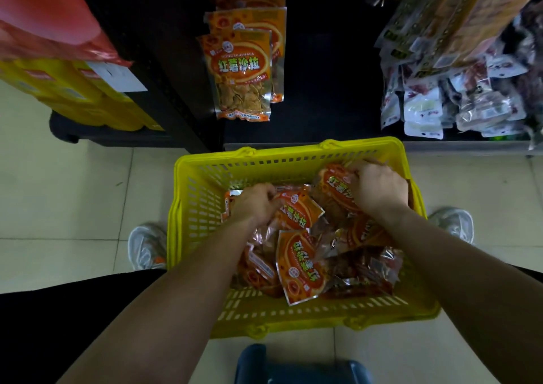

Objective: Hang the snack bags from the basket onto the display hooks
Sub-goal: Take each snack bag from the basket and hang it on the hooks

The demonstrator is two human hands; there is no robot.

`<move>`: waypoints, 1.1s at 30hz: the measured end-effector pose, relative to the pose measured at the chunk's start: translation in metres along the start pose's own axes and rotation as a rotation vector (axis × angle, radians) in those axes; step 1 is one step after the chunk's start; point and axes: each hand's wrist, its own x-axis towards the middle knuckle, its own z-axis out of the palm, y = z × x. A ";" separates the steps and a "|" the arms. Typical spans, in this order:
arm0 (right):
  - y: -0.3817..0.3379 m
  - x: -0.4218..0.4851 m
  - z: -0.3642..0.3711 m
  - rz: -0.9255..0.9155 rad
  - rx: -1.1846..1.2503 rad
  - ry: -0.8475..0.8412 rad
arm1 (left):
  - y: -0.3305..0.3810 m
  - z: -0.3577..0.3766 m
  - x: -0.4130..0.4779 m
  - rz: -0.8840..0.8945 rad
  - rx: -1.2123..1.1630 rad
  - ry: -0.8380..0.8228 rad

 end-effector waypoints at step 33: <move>-0.073 -0.094 -0.230 -0.530 0.260 0.082 | 0.079 -0.204 -0.181 0.410 -0.453 0.175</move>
